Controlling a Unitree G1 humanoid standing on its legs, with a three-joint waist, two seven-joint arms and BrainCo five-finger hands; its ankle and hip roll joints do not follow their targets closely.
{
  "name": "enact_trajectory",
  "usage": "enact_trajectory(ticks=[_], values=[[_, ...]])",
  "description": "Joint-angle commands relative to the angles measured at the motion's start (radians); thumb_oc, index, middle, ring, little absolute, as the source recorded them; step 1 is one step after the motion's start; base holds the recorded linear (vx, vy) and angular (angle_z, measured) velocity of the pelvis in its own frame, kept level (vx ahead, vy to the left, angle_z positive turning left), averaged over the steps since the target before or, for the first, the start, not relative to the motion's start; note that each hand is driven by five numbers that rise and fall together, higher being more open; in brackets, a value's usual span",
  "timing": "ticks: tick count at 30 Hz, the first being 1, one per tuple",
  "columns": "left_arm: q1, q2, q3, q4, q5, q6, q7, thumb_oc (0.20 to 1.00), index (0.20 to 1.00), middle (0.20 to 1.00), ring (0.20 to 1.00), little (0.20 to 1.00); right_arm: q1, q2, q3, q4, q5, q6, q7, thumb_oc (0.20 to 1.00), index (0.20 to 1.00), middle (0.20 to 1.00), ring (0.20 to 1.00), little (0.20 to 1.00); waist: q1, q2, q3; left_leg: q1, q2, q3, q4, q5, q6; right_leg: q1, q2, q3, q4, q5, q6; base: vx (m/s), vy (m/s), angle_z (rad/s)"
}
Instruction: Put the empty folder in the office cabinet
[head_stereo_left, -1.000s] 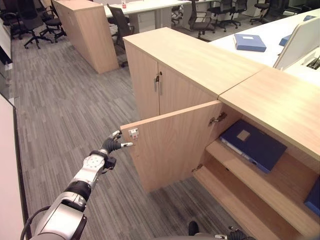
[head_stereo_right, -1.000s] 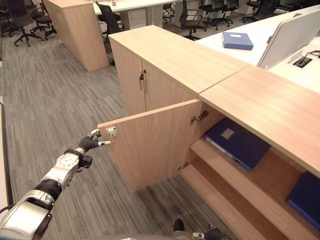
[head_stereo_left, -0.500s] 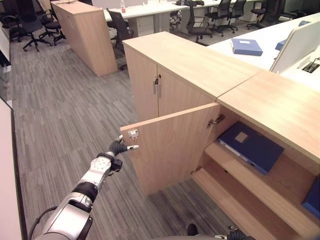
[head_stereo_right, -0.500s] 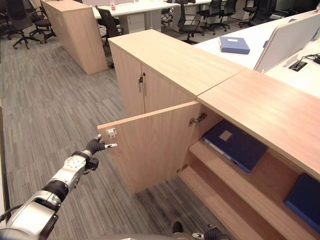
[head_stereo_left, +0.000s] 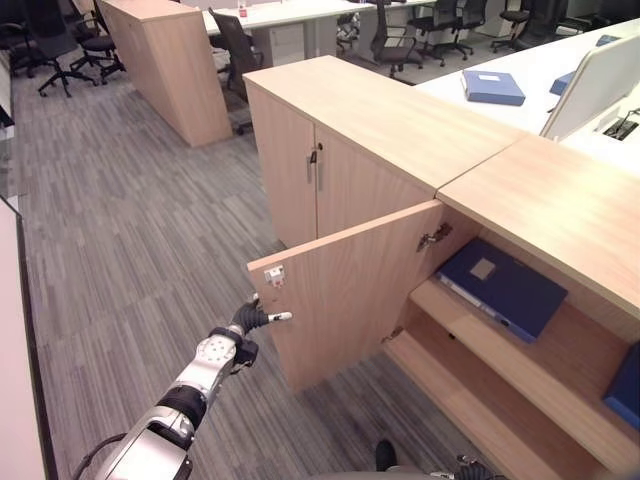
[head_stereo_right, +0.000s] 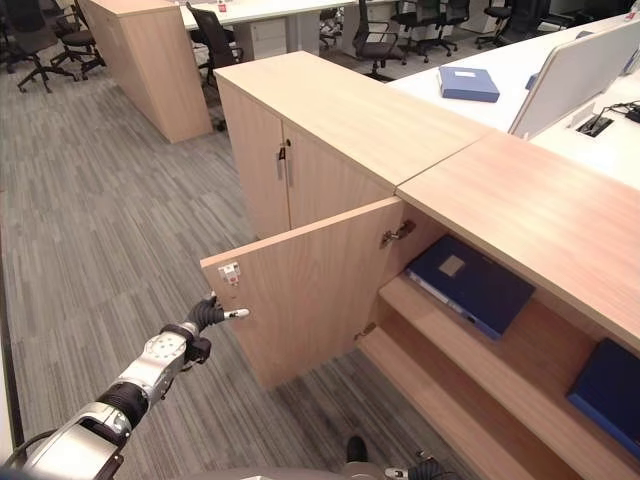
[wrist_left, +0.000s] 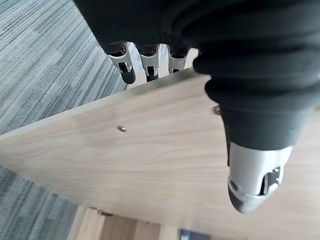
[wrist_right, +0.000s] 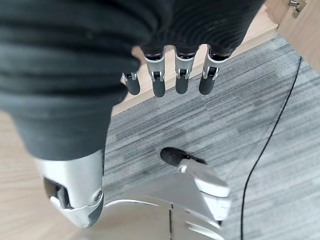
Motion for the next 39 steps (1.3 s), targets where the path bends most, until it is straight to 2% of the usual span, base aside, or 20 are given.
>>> enact_trajectory(ticks=[1, 3, 4, 5, 8, 9, 10, 15, 19, 23, 24, 25, 26, 28, 29, 30, 32, 34, 36, 39], values=[[-0.062, -0.044, -0.016, -0.115, 0.023, -0.066, -0.065, 1.0, 1.0, 1.0, 1.0, 1.0, -0.094, -0.029, -0.003, 0.008, 0.049, 0.004, -0.017, 1.0, 1.0, 1.0, 1.0, 1.0, -0.04, 0.035, 0.067, -0.08, 0.028, -0.019, 0.002, -0.027, -0.021, 0.032, -0.075, 0.011, 0.063, -0.076, 0.13, -0.21, -0.056, -0.58], [-0.022, -0.011, -0.007, -0.17, -0.002, -0.062, -0.079, 1.0, 1.0, 1.0, 1.0, 1.0, -0.111, -0.024, -0.009, 0.0, 0.055, 0.007, -0.014, 1.0, 1.0, 1.0, 1.0, 1.0, -0.026, 0.051, 0.083, -0.106, 0.041, 0.012, 0.004, -0.009, -0.016, -0.005, -0.08, -0.011, 0.107, -0.086, 0.13, -0.3, -0.043, -0.94], [0.029, 0.036, 0.0, -0.235, -0.022, -0.053, -0.106, 1.0, 1.0, 1.0, 1.0, 1.0, -0.125, -0.022, -0.015, -0.004, 0.058, 0.005, -0.014, 1.0, 1.0, 1.0, 1.0, 1.0, 0.016, 0.078, 0.097, -0.141, 0.063, 0.077, 0.023, 0.011, -0.008, 0.017, -0.1, -0.141, 0.196, -0.175, 0.102, -0.31, 0.011, -0.73], [0.03, 0.038, 0.001, -0.238, -0.022, -0.052, -0.106, 1.0, 1.0, 1.0, 1.0, 1.0, -0.125, -0.021, -0.014, -0.004, 0.058, 0.005, -0.014, 1.0, 1.0, 1.0, 1.0, 1.0, 0.016, 0.077, 0.093, -0.147, 0.063, 0.079, 0.023, 0.015, -0.009, 0.011, -0.1, -0.14, 0.197, -0.173, 0.101, -0.33, 0.055, -0.53], [0.134, 0.105, 0.053, -0.347, -0.056, -0.039, -0.138, 1.0, 1.0, 1.0, 1.0, 1.0, -0.125, -0.017, -0.02, 0.008, 0.044, 0.005, -0.008, 1.0, 1.0, 1.0, 1.0, 1.0, 0.065, 0.088, 0.088, -0.161, 0.084, 0.182, 0.044, 0.026, 0.007, 0.055, -0.144, -0.298, 0.327, -0.234, 0.071, -0.18, 0.025, -1.0], [0.194, 0.139, 0.074, -0.403, -0.073, -0.03, -0.172, 1.0, 1.0, 1.0, 1.0, 1.0, -0.127, -0.008, -0.022, 0.012, 0.037, 0.005, -0.005, 1.0, 1.0, 1.0, 1.0, 1.0, 0.091, 0.08, 0.076, -0.149, 0.083, 0.211, 0.052, 0.005, 0.005, 0.102, -0.147, -0.348, 0.335, -0.264, 0.084, -0.1, -0.123, -1.76], [0.236, 0.178, 0.092, -0.45, -0.063, -0.034, -0.197, 1.0, 1.0, 1.0, 1.0, 1.0, -0.134, -0.007, -0.02, 0.02, 0.024, 0.008, -0.005, 1.0, 1.0, 1.0, 1.0, 1.0, 0.116, 0.075, 0.07, -0.153, 0.087, 0.261, 0.067, 0.009, 0.003, 0.144, -0.151, -0.414, 0.278, -0.255, 0.087, -0.06, -0.161, -1.9], [0.302, 0.191, 0.135, -0.504, -0.079, -0.032, -0.22, 1.0, 1.0, 1.0, 1.0, 1.0, -0.124, -0.013, -0.021, 0.034, 0.018, 0.011, -0.004, 1.0, 1.0, 1.0, 1.0, 1.0, 0.104, 0.089, 0.057, -0.147, 0.101, 0.282, 0.084, 0.02, -0.018, 0.188, -0.101, -0.376, 0.159, -0.265, 0.074, -0.01, -0.15, -1.11], [0.321, 0.172, 0.135, -0.533, -0.107, -0.024, -0.239, 1.0, 1.0, 1.0, 1.0, 1.0, -0.115, -0.034, -0.021, 0.024, 0.016, 0.008, 0.0, 1.0, 1.0, 1.0, 1.0, 1.0, 0.071, 0.13, 0.06, -0.145, 0.129, 0.287, 0.104, 0.049, -0.058, 0.221, -0.056, -0.336, 0.071, -0.271, 0.054, -0.05, -0.138, -0.62], [0.315, 0.176, 0.118, -0.578, -0.104, -0.011, -0.26, 1.0, 1.0, 1.0, 1.0, 1.0, -0.103, -0.051, -0.022, 0.027, 0.021, 0.01, 0.002, 1.0, 1.0, 1.0, 1.0, 1.0, 0.048, 0.148, 0.082, -0.173, 0.202, 0.275, 0.215, 0.078, -0.113, 0.268, -0.012, -0.31, 0.017, -0.292, 0.016, -0.08, -0.145, -0.33], [0.318, 0.181, 0.117, -0.588, -0.099, -0.01, -0.261, 1.0, 1.0, 1.0, 1.0, 1.0, -0.107, -0.057, -0.017, 0.029, 0.018, 0.012, 0.001, 1.0, 1.0, 1.0, 1.0, 1.0, 0.046, 0.154, 0.094, -0.188, 0.23, 0.282, 0.252, 0.117, -0.12, 0.264, 0.0, -0.309, 0.015, -0.285, 0.002, -0.13, -0.112, -0.25], [0.32, 0.18, 0.116, -0.592, -0.1, -0.009, -0.26, 1.0, 1.0, 1.0, 1.0, 1.0, -0.116, -0.065, -0.011, 0.032, 0.015, 0.014, 0.001, 1.0, 1.0, 1.0, 1.0, 1.0, 0.054, 0.161, 0.103, -0.198, 0.24, 0.228, 0.277, 0.149, -0.141, 0.261, 0.01, -0.283, 0.011, -0.289, -0.005, -0.15, -0.046, -0.53], [0.319, 0.178, 0.109, -0.59, -0.099, -0.013, -0.251, 1.0, 1.0, 1.0, 1.0, 1.0, -0.128, -0.075, -0.001, 0.037, 0.012, 0.016, 0.0, 1.0, 1.0, 1.0, 1.0, 1.0, 0.067, 0.166, 0.108, -0.21, 0.221, 0.132, 0.277, 0.167, -0.149, 0.25, 0.015, -0.259, 0.008, -0.283, -0.01, -0.07, -0.003, -0.76], [0.328, 0.172, 0.101, -0.59, -0.099, -0.02, -0.235, 1.0, 1.0, 1.0, 1.0, 1.0, -0.139, -0.088, 0.014, 0.048, 0.003, 0.019, -0.005, 1.0, 1.0, 1.0, 1.0, 1.0, 0.093, 0.163, 0.117, -0.221, 0.163, -0.064, 0.23, 0.125, -0.135, 0.239, 0.01, -0.209, 0.007, -0.284, -0.005, -0.04, -0.007, -0.78], [0.328, 0.172, 0.101, -0.59, -0.099, -0.02, -0.235, 1.0, 1.0, 1.0, 1.0, 1.0, -0.14, -0.088, 0.014, 0.048, 0.003, 0.019, -0.005, 1.0, 1.0, 1.0, 1.0, 1.0, 0.092, 0.163, 0.115, -0.225, 0.162, -0.064, 0.227, 0.129, -0.133, 0.235, 0.009, -0.21, 0.006, -0.28, -0.004, 0.0, -0.022, -0.79], [0.351, 0.164, 0.1, -0.59, -0.102, -0.028, -0.219, 1.0, 1.0, 1.0, 1.0, 1.0, -0.149, -0.096, 0.025, 0.061, -0.01, 0.02, -0.011, 1.0, 1.0, 1.0, 1.0, 1.0, 0.12, 0.162, 0.121, -0.231, 0.108, -0.254, 0.172, 0.087, -0.124, 0.225, 0.011, -0.144, 0.005, -0.281, 0.0, 0.01, -0.03, -0.83], [0.37, 0.157, 0.107, -0.58, -0.102, -0.034, -0.21, 1.0, 1.0, 1.0, 1.0, 1.0, -0.163, -0.101, 0.027, 0.067, -0.015, 0.018, -0.016, 1.0, 1.0, 1.0, 1.0, 1.0, 0.137, 0.16, 0.118, -0.247, 0.062, -0.401, 0.136, 0.086, -0.116, 0.2, 0.028, -0.072, 0.001, -0.269, 0.003, 0.02, -0.04, -1.04], [0.375, 0.154, 0.118, -0.572, -0.098, -0.038, -0.202, 1.0, 1.0, 1.0, 1.0, 1.0, -0.164, -0.102, 0.03, 0.075, -0.023, 0.014, -0.019, 1.0, 1.0, 1.0, 1.0, 1.0, 0.147, 0.159, 0.114, -0.255, 0.037, -0.461, 0.104, 0.094, -0.113, 0.193, 0.047, -0.022, 0.0, -0.266, 0.006, 0.03, -0.017, -1.06], [0.384, 0.147, 0.133, -0.562, -0.089, -0.041, -0.19, 1.0, 1.0, 1.0, 1.0, 1.0, -0.16, -0.1, 0.03, 0.073, -0.026, 0.012, -0.021, 1.0, 1.0, 1.0, 1.0, 1.0, 0.145, 0.154, 0.114, -0.266, 0.033, -0.454, 0.093, 0.105, -0.11, 0.193, 0.057, 0.013, 0.0, -0.265, 0.01, 0.05, 0.013, -0.85], [0.383, 0.124, 0.147, -0.536, -0.072, -0.042, -0.167, 1.0, 1.0, 1.0, 1.0, 1.0, -0.132, -0.087, 0.027, 0.059, -0.027, 0.007, -0.019, 1.0, 1.0, 1.0, 1.0, 1.0, 0.13, 0.161, 0.096, -0.2, 0.066, -0.409, 0.025, 0.113, -0.105, 0.196, 0.076, 0.031, 0.0, -0.265, 0.007, 0.08, 0.028, -1.06]])
